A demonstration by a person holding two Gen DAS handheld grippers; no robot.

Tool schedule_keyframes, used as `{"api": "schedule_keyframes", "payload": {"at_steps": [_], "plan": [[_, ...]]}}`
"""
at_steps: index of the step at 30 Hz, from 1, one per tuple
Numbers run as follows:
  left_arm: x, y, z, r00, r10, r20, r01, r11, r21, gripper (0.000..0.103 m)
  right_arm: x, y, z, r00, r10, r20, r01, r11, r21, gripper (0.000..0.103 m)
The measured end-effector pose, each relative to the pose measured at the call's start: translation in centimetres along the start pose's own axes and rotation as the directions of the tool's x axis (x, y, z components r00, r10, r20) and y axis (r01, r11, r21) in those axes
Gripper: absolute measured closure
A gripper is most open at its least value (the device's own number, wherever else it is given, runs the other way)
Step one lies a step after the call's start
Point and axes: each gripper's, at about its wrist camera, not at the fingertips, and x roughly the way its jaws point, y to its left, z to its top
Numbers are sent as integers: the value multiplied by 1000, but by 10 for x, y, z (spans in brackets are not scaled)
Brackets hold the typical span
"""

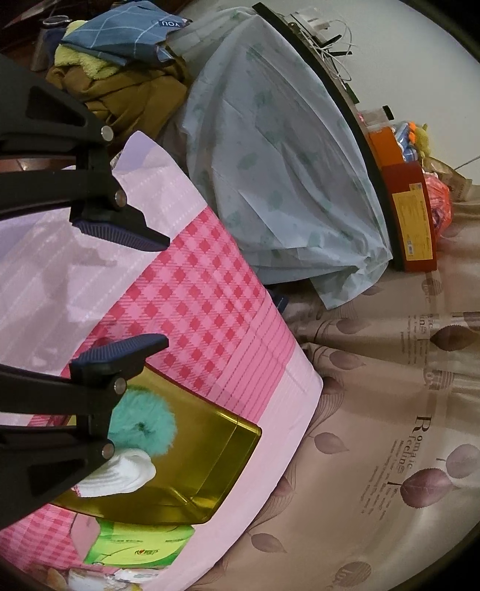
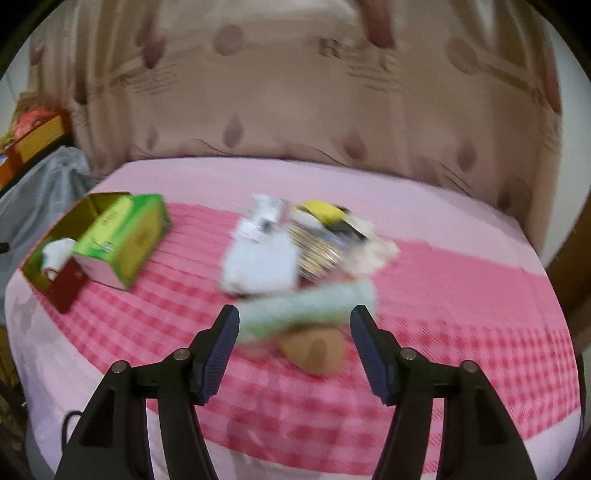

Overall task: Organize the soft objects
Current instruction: 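Move the right tool to the beige makeup sponge and grasp it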

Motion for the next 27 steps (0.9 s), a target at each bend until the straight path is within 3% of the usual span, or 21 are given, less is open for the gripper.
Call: {"api": "schedule_keyframes", "payload": {"at_steps": [9, 23, 25, 27], "plan": [[-1, -8, -4, 1000, -15, 10, 14, 999, 29, 56, 21, -20, -26, 998, 8, -59, -6, 1000, 27, 41], [4, -18, -6, 999, -37, 2, 36, 997, 67, 56, 58, -12, -25, 995, 52, -90, -49, 998, 37, 41], [3, -22, -7, 999, -41, 7, 41, 996, 82, 56, 62, -9, -25, 994, 55, -93, -53, 998, 31, 42], [2, -26, -8, 999, -42, 12, 40, 994, 101, 56, 65, -8, -25, 994, 63, -91, -61, 998, 27, 52]]}}
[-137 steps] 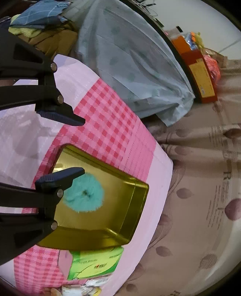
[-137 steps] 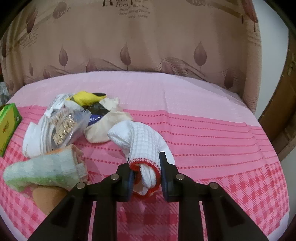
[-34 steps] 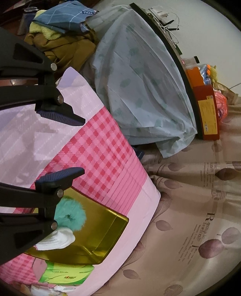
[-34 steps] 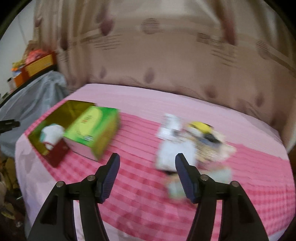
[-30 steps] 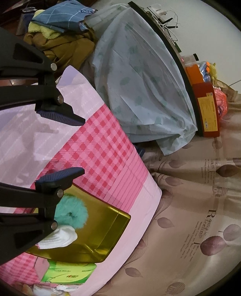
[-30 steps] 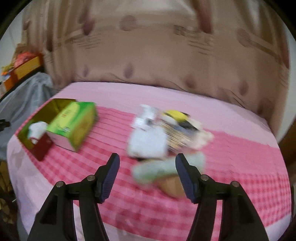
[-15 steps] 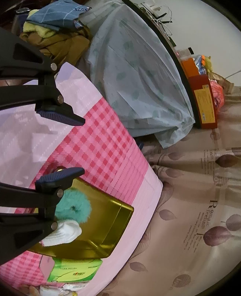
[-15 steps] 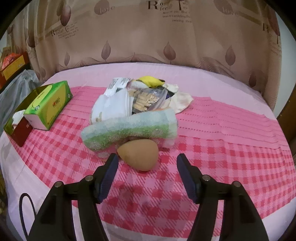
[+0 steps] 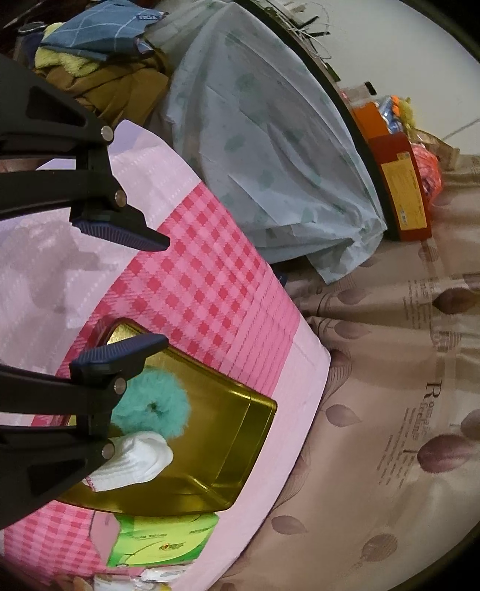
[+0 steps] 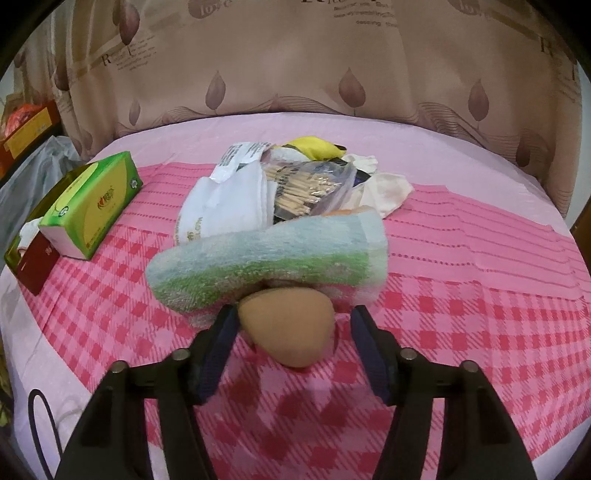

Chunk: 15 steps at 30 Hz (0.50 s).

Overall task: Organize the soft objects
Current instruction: 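Move the right tool to the beige makeup sponge and grasp it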

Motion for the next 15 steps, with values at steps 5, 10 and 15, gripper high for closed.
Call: {"api": "schedule_keyframes", "payload": {"at_steps": [5, 10, 15], "plan": [[1, -10, -2, 1000, -4, 2, 4, 999, 41, 56, 2, 4, -2, 1000, 11, 9, -11, 1000, -7, 57], [1, -20, -6, 1000, -9, -2, 9, 997, 75, 56, -1, 0, -6, 1000, 15, 12, -15, 1000, 13, 58], [-10, -42, -14, 999, -41, 0, 41, 989, 142, 56, -9, -5, -11, 1000, -15, 21, 15, 1000, 19, 58]]}}
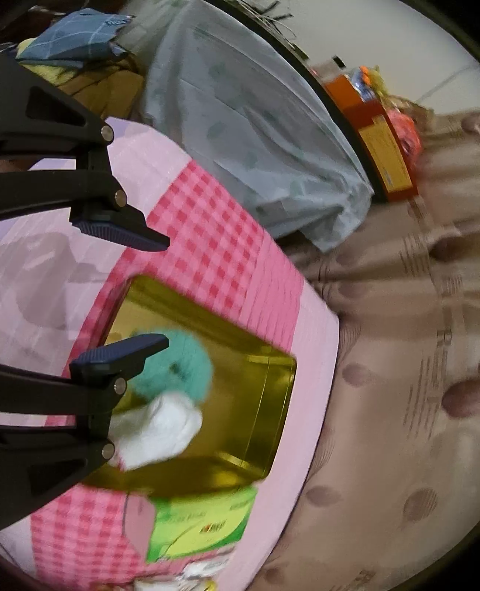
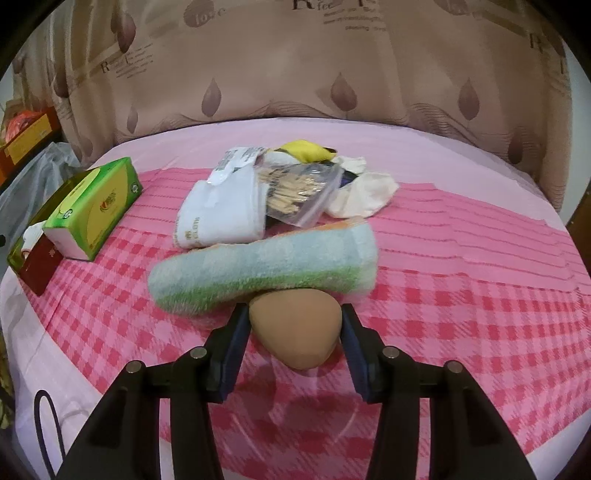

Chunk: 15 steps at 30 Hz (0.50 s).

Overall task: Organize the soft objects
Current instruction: 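Move the right tool to the beige makeup sponge and grasp it, then grasp the white cotton pad with the left tool while the right tool holds the sponge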

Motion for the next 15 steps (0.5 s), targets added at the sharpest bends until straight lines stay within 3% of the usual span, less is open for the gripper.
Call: {"api": "schedule_keyframes", "payload": {"at_steps": [8, 12, 15], "plan": [[-27, -75, -9, 985, -175, 2, 173, 978, 118, 50, -10, -30, -1, 995, -101, 9, 101, 994, 45, 58], [-42, -125, -12, 967, -254, 1, 248, 946, 209, 48, -11, -50, 1, 988, -153, 8, 151, 983, 103, 58], [-51, -160, -12, 944, -328, -27, 324, 912, 251, 48, -9, -60, 2, 982, -190, 7, 188, 974, 125, 58]]}}
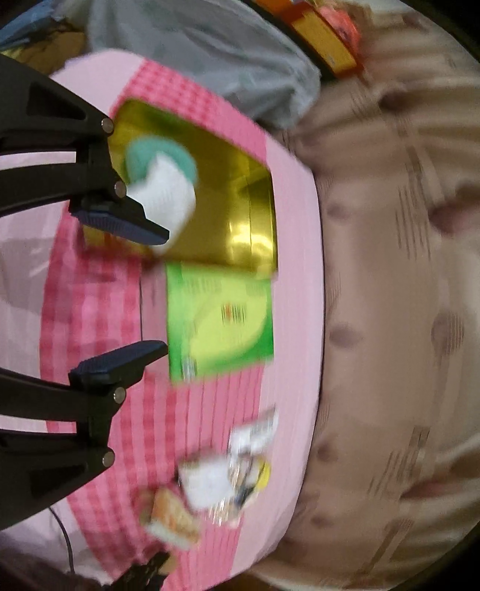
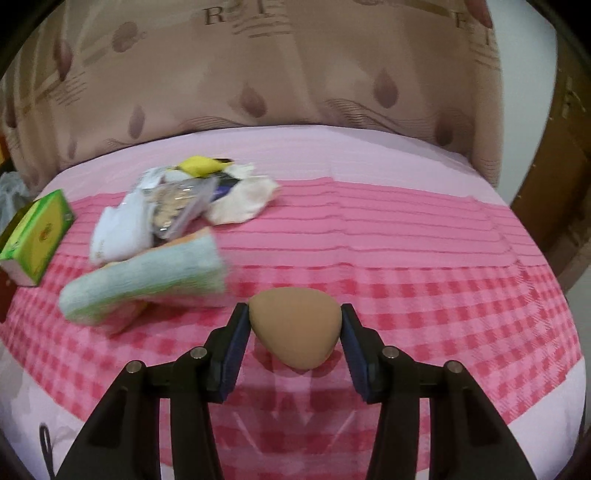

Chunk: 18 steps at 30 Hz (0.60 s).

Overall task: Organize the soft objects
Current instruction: 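Grasp the white cotton pad with the left tool while the right tool holds the sponge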

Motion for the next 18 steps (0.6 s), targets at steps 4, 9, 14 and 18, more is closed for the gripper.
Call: {"api": "schedule_keyframes", "payload": {"at_steps": [4, 9, 14, 18], "plan": [[9, -46, 15, 995, -99, -22, 100, 994, 47, 46, 4, -6, 1, 1000, -16, -5, 16, 1000, 20, 58], [24, -99, 24, 981, -182, -61, 189, 974, 123, 45, 8, -15, 3, 999, -37, 2, 37, 998, 48, 58], [48, -131, 29, 955, -264, -134, 280, 953, 115, 45, 12, -22, 2, 999, -36, -12, 37, 996, 78, 58], [67, -149, 32, 948, -270, -165, 292, 949, 122, 45, 19, -21, 3, 999, -32, -18, 34, 996, 80, 58]]}}
